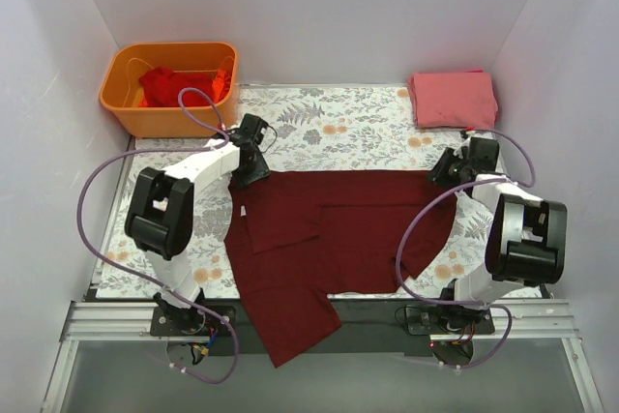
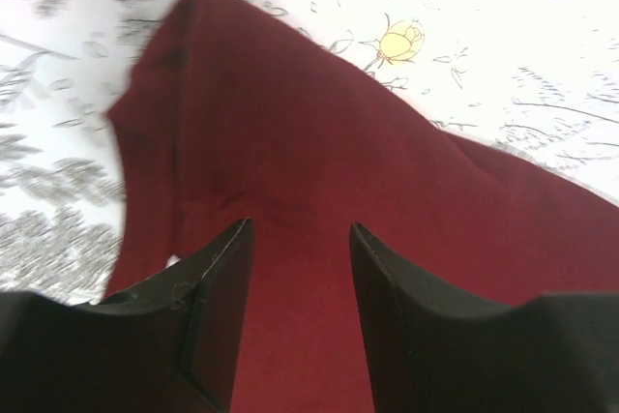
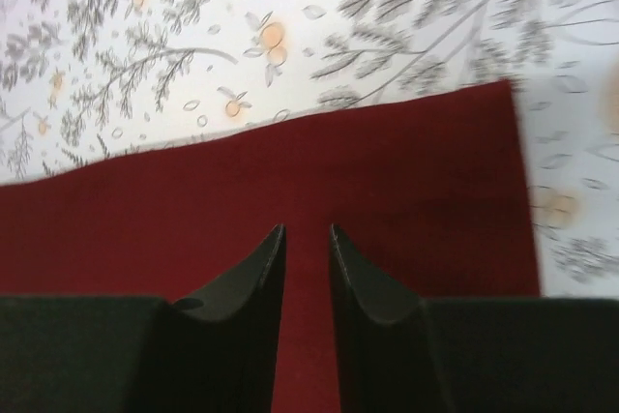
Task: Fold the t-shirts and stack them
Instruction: Fold the tshirt
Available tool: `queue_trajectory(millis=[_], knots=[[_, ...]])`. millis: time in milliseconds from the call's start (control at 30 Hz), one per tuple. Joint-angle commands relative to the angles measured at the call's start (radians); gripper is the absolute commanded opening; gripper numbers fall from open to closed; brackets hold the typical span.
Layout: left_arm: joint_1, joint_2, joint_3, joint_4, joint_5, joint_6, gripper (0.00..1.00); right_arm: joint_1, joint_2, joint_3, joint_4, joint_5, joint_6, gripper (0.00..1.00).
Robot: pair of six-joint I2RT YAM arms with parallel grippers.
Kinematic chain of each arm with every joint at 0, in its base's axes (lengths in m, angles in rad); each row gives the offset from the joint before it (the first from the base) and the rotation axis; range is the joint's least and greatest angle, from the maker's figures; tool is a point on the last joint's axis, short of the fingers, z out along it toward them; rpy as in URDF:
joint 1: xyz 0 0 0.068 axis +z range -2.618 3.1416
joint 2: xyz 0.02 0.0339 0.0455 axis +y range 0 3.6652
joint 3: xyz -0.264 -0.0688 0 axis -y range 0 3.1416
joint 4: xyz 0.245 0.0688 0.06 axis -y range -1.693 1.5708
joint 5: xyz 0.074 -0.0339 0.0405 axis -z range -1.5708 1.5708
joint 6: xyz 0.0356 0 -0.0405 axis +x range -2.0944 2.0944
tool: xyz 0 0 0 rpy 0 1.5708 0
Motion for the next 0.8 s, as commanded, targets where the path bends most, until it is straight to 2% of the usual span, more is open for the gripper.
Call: queue_trajectory(millis=[0, 133, 467, 767], knots=[[-0.013, 0.075, 0.049, 0.014, 0.018, 0.020, 0.42, 0.037, 0.071, 0.038, -0.002, -0.034, -0.019, 0.31], [-0.014, 0.169, 0.098, 0.021, -0.005, 0.038, 0.41, 0.043, 0.154, 0.072, -0.002, -0.035, -0.022, 0.31], [-0.011, 0.465, 0.382, -0.051, -0.150, 0.077, 0.40, 0.035, 0.393, 0.253, -0.002, 0.003, -0.027, 0.31], [-0.002, 0.595, 0.620, -0.041, -0.272, 0.123, 0.41, 0.024, 0.490, 0.409, -0.002, -0.022, -0.030, 0.33]])
